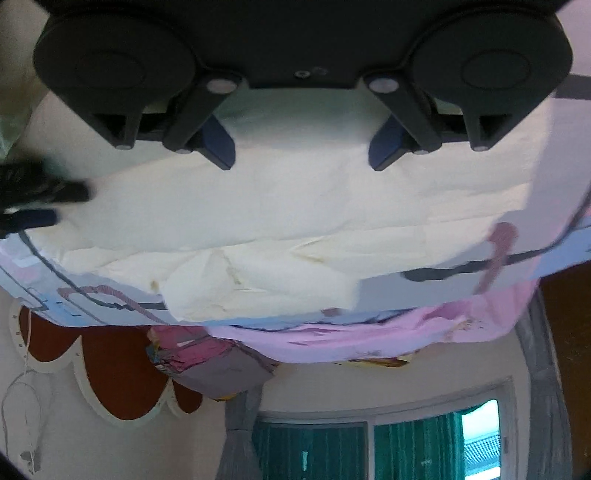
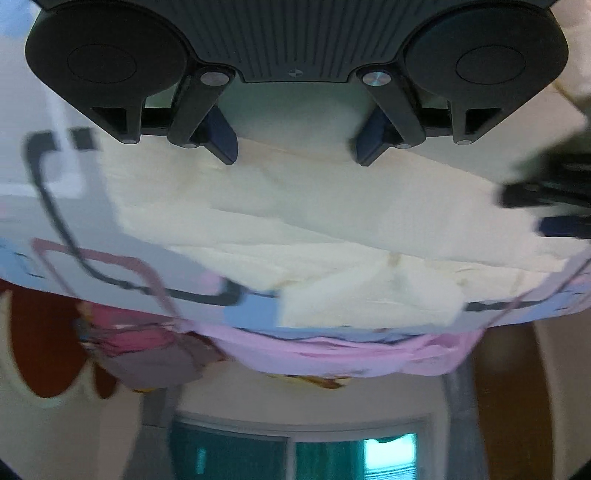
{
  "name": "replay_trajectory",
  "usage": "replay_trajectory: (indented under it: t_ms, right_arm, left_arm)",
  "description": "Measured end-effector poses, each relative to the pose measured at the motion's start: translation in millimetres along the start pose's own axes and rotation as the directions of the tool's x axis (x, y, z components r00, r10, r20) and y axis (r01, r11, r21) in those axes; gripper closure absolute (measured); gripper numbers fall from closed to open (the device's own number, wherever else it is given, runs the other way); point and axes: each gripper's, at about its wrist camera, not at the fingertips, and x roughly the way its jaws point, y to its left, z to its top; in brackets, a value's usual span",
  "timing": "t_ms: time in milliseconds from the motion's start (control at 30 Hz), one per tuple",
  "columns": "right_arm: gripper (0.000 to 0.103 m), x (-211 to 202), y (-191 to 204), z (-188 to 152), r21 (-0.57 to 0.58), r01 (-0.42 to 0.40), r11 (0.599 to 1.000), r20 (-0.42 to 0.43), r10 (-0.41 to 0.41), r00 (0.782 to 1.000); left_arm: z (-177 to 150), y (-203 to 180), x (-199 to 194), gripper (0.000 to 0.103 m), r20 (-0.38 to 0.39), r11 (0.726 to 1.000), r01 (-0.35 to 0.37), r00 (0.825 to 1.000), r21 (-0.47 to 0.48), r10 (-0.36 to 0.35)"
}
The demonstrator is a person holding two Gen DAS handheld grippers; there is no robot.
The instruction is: Fold large clothes
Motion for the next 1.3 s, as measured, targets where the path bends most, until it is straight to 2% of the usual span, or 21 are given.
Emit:
replay_trajectory:
  t_ms: [133, 267, 400, 667, 833, 900, 933, 1033, 1133, 1167, 1200, 1267, 1300]
  right_arm:
    - [0.033, -11.6, -30.0, -8.4, 0.071, 0.009, 0.997, -0.037, -0.006, 0.999]
    - [0.033, -48.4, -36.2, -10.7, 0.099, -0.012, 0.995, 0.022, 0.01, 1.0]
    - [0.033, -85.6, -42.2, -28.3, 0.132, -0.042, 0.99, 0.04, 0.037, 0.999]
    - [0.033, -163.1, -87.8, -93.7, 0.266, -0.086, 0.96, 0.009, 0.087, 0.996]
    - [0.033, -201.8, -117.5, -145.2, 0.322, -0.099, 0.941, -0.026, 0.113, 0.993]
    - [0.047, -215.2, -127.0, -168.3, 0.347, -0.104, 0.932, -0.041, 0.126, 0.991]
    - [0.051, -221.2, -131.8, -179.3, 0.372, -0.109, 0.922, -0.044, 0.135, 0.99]
    - [0.051, -241.7, -143.0, -207.9, 0.436, -0.124, 0.891, -0.037, 0.156, 0.987]
    - [0.051, -255.8, -150.0, -230.2, 0.507, -0.177, 0.844, -0.028, 0.221, 0.975]
    - [0.051, -258.3, -151.8, -236.8, 0.528, -0.197, 0.826, -0.028, 0.249, 0.968]
    - [0.051, -260.0, -153.9, -242.8, 0.549, -0.214, 0.808, -0.027, 0.273, 0.962]
    - [0.051, -262.8, -156.4, -253.0, 0.585, -0.252, 0.771, -0.024, 0.327, 0.945]
    - [0.051, -263.8, -155.8, -257.8, 0.597, -0.278, 0.752, -0.021, 0.361, 0.932]
  left_arm:
    - [-10.8, 31.5, -11.6, 0.021, -0.022, 0.998, -0.066, 0.998, -0.012, 0.066]
    - [-18.7, 49.9, -43.4, 0.022, -0.007, 0.992, -0.113, 0.994, -0.057, 0.113]
    - [-41.0, 55.6, -81.0, 0.021, 0.011, 0.989, -0.116, 0.993, -0.088, 0.117]
    - [-120.5, 75.2, -162.8, 0.023, -0.059, 0.975, -0.146, 0.989, -0.166, 0.138]
    - [-159.2, 67.4, -209.9, 0.024, -0.09, 0.969, -0.172, 0.983, -0.177, 0.158]
    - [-169.2, 64.1, -224.5, 0.024, -0.092, 0.965, -0.161, 0.985, -0.205, 0.144]
    - [-172.2, 62.7, -229.9, 0.024, -0.095, 0.962, -0.163, 0.985, -0.218, 0.145]
    - [-181.0, 59.1, -246.5, 0.024, -0.114, 0.945, -0.194, 0.979, -0.261, 0.17]
    - [-193.2, 59.3, -260.8, 0.025, -0.123, 0.929, -0.163, 0.984, -0.333, 0.128]
    - [-197.8, 61.1, -263.5, 0.028, -0.136, 0.92, -0.137, 0.986, -0.367, 0.093]
    - [-203.5, 61.9, -266.0, 0.038, -0.141, 0.909, -0.115, 0.988, -0.4, 0.063]
    - [-213.4, 64.9, -270.1, 0.049, -0.147, 0.882, -0.074, 0.989, -0.466, 0.006]
    - [-218.6, 65.7, -272.6, 0.049, -0.142, 0.868, -0.062, 0.99, -0.493, -0.01]
